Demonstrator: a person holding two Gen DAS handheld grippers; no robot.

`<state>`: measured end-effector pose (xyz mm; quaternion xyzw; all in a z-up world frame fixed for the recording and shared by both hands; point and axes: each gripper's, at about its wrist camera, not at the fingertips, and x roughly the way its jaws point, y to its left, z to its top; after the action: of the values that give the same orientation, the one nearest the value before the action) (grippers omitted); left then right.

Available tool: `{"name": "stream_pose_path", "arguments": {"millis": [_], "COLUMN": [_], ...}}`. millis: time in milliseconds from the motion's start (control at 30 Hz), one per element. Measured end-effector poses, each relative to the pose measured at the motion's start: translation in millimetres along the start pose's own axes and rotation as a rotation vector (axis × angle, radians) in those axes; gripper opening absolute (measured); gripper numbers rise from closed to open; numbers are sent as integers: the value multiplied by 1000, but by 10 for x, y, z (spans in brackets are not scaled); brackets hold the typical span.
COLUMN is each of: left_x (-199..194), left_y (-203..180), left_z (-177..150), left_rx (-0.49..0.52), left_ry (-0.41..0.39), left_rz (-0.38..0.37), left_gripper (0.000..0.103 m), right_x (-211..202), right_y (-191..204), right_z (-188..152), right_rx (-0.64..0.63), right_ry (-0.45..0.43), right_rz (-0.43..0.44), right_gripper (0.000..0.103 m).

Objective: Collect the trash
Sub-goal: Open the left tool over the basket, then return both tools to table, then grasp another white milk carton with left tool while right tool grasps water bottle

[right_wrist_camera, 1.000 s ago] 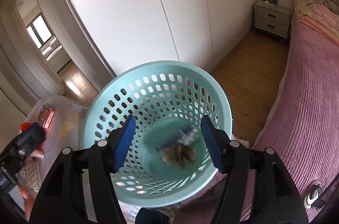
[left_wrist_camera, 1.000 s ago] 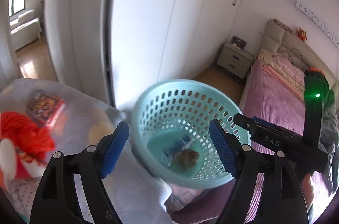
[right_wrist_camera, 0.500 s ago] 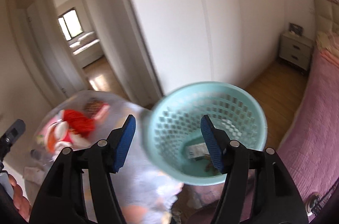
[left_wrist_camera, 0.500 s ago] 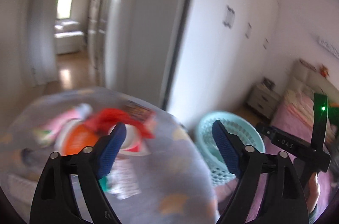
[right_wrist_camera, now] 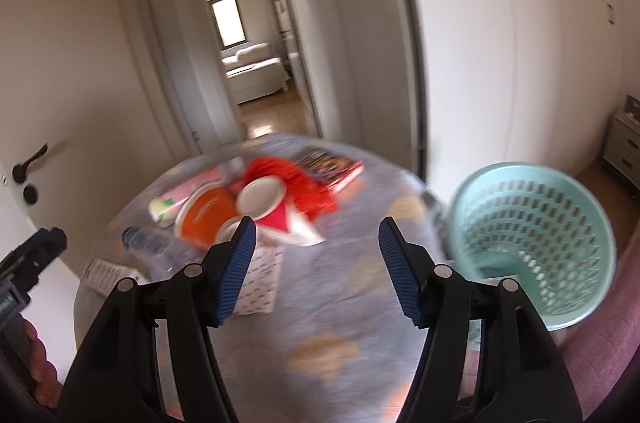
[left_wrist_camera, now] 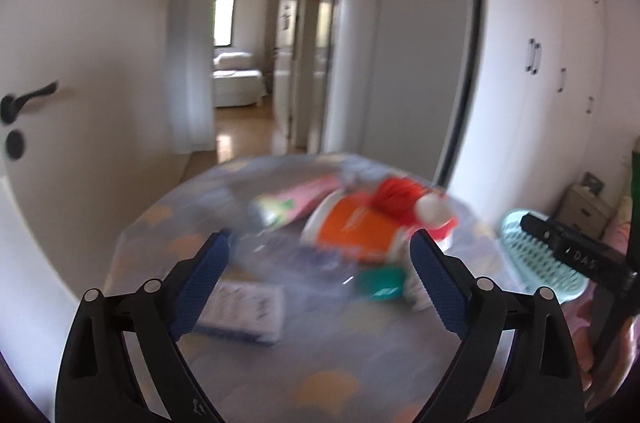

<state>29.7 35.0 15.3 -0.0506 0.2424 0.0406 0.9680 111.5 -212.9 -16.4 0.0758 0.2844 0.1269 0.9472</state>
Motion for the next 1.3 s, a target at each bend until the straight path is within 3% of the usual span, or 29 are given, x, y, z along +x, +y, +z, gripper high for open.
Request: {"name": "stream_pose_path", "arguments": {"millis": [133, 300, 533, 633, 767, 1000, 1100, 1167, 1300], "left_x": [97, 285, 588, 647, 540, 167, 42, -52, 134], "left_y": [287, 403, 439, 480, 636, 1093, 1233, 1312, 1395], "left_z": [-299, -495, -630, -673, -750, -981, -995, -894, -624], "left_rx": [-43, -32, 44, 60, 35, -53, -132, -215, -357], "left_ry": [63, 159, 233, 265, 289, 320, 320, 290, 289], "left_rz": [61, 57, 225, 257, 236, 267, 205, 134, 72], "left_gripper": [90, 90, 89, 81, 74, 73, 73, 85, 89], "right_x": [199, 446, 498, 554, 597, 614, 645, 668, 690], "right_y": [198, 411, 469, 436, 427, 550, 614, 648, 677], "right_z": [-217, -397, -434, -437, -441, -486, -500, -504, -479], "right_rx": [-42, -87, -113, -104, -101, -118, -123, -127, -127], "right_ry": [42, 116, 138, 153, 168, 178, 186, 190, 189], "right_rz": [31, 66, 65, 66, 75, 128, 156, 170, 188], "right_gripper": [60, 60, 60, 60, 60, 60, 60, 60, 60]}}
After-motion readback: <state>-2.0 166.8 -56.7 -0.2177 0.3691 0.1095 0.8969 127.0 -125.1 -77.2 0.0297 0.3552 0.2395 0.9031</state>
